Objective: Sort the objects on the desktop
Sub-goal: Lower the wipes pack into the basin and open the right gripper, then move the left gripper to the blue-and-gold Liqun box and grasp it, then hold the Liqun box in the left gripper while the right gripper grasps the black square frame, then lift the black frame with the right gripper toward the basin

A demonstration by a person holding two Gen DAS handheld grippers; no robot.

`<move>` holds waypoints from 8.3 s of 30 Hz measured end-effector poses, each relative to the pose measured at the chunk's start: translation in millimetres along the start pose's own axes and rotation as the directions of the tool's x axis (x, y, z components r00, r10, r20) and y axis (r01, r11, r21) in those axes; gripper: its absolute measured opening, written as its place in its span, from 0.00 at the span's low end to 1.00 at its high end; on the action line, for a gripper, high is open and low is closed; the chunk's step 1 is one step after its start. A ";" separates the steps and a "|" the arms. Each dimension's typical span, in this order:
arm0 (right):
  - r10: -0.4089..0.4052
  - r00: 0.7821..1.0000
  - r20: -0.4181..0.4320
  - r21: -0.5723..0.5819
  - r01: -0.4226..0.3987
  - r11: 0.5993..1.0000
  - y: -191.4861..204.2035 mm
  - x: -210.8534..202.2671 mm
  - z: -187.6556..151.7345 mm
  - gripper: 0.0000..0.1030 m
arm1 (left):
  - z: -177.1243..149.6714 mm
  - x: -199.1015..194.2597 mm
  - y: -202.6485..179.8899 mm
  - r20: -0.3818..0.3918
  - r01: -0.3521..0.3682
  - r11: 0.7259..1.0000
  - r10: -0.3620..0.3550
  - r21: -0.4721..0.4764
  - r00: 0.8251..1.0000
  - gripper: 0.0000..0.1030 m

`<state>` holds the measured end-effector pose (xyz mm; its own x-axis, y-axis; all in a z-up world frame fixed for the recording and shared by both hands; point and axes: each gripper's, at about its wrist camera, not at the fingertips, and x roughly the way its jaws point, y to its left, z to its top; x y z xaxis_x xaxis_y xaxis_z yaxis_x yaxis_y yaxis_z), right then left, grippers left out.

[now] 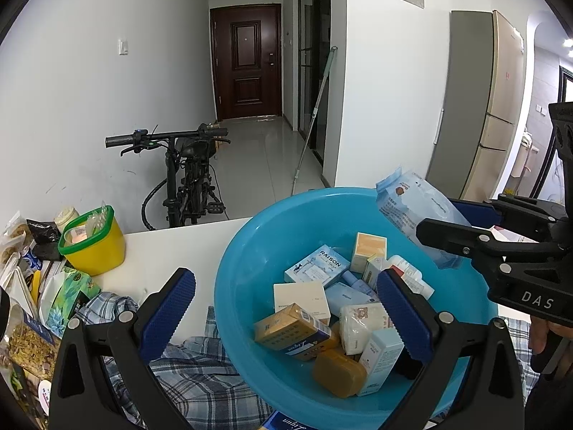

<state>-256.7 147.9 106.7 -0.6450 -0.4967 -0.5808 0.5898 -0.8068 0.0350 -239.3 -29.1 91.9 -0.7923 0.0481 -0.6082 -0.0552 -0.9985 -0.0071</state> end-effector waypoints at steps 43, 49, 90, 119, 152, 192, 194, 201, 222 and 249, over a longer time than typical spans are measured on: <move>-0.044 0.999 -0.013 0.016 0.044 0.999 -5.4 -7.0 2.6 1.00 | 2.1 -7.7 -5.8 0.011 -0.029 0.999 0.028 0.022 1.000 1.00; -0.026 0.999 -0.028 0.034 0.027 0.999 -13.9 -5.1 0.6 1.00 | 1.7 -9.7 -12.8 0.027 -0.052 0.998 0.051 0.027 0.998 1.00; 0.049 0.998 -0.028 -0.027 -0.050 0.998 13.3 -13.1 5.5 1.00 | -172.8 20.9 4.0 -0.177 0.176 0.971 -0.147 0.160 0.973 1.00; -0.048 0.999 -0.007 -0.237 0.045 0.970 103.1 -44.7 -41.0 1.00 | -169.1 8.0 10.5 -0.121 0.299 0.952 -0.291 0.059 0.949 0.55; -0.039 0.941 -0.337 -0.156 -0.015 0.988 75.4 -16.3 -223.7 0.86 | -171.7 7.4 3.1 -0.123 0.271 0.957 -0.259 0.100 0.958 0.56; -0.004 0.950 -0.311 -0.122 -0.036 0.992 68.3 -37.4 -216.1 0.68 | -173.0 9.3 -1.0 -0.136 0.282 0.954 -0.268 0.103 0.954 0.56; -0.006 0.948 -0.317 -0.130 -0.037 0.991 69.2 -35.2 -215.6 0.68 | -173.2 10.0 -1.4 -0.138 0.280 0.954 -0.265 0.105 0.954 0.56; -0.012 0.945 -0.327 -0.146 -0.038 0.989 72.9 -27.8 -214.1 0.68 | -173.5 9.5 -1.4 -0.140 0.279 0.954 -0.264 0.105 0.954 0.56; 0.061 0.977 -0.203 0.028 -0.057 0.998 36.3 -63.4 -190.6 0.67 | -173.2 7.8 -3.6 -0.143 0.280 0.953 -0.263 0.115 0.954 0.56; 0.012 1.000 0.026 -0.085 -0.010 0.996 37.0 -102.9 -59.3 0.67 | -173.1 9.2 -2.4 -0.135 0.284 0.953 -0.270 0.106 0.953 0.56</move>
<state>-139.7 188.1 119.5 -0.6504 -0.5146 -0.5588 0.6353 -0.7717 -0.0287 -141.3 -31.1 -51.0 -0.6583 0.3112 -0.6854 -0.3421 -0.9348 -0.0959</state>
